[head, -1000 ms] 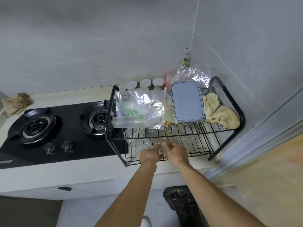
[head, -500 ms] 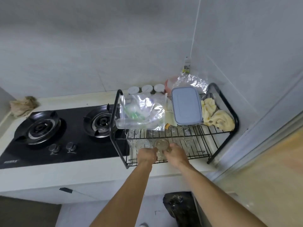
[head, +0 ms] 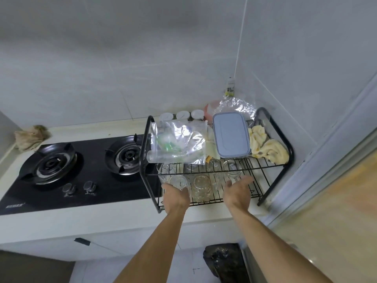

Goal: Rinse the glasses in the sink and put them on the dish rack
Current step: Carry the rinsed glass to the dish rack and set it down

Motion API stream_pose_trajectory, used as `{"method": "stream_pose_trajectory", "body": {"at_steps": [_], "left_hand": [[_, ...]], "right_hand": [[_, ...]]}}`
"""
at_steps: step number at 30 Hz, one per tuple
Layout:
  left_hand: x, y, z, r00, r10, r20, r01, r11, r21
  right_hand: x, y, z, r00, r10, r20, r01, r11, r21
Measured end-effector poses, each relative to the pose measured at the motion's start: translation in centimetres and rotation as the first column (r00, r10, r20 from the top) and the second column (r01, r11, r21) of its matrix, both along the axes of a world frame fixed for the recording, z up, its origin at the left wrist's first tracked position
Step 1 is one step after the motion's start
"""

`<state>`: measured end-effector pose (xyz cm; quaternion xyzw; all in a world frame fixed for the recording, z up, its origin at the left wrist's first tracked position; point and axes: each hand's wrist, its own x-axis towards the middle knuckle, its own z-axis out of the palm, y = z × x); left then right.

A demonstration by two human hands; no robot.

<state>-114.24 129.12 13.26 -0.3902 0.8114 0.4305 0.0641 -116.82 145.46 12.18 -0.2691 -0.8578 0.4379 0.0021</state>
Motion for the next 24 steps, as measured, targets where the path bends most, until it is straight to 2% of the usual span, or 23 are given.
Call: {"method": "stream_pose_trajectory", "body": {"at_steps": [4, 10, 17, 20, 24], "left_hand": [[0.2, -0.3, -0.6, 1.0, 0.0, 0.027, 0.0, 1.0, -0.001], [0.1, -0.2, -1.2, 1.0, -0.017, 0.011, 0.017, 1.0, 0.008], [-0.3, -0.6, -1.6, 0.999, -0.031, -0.011, 0.031, 0.999, 0.006], [-0.3, -0.4, -1.7, 1.0, -0.022, -0.015, 0.022, 1.0, 0.005], [-0.1, -0.2, -1.4, 0.999, -0.036, -0.015, 0.036, 0.999, -0.014]], "right_hand": [[-0.8, 0.8, -0.7, 0.992, 0.075, 0.105, -0.082, 0.994, 0.071], [-1.9, 0.5, -1.5, 0.988, 0.131, 0.086, -0.135, 0.989, 0.053], [-3.8, 0.9, -1.6, 0.976, 0.164, 0.141, -0.176, 0.981, 0.077], [-3.7, 0.9, -1.7, 0.971, 0.19, 0.144, -0.197, 0.98, 0.033], [-2.4, 0.7, -1.2, 0.981, 0.161, 0.108, -0.147, 0.981, -0.13]]}}
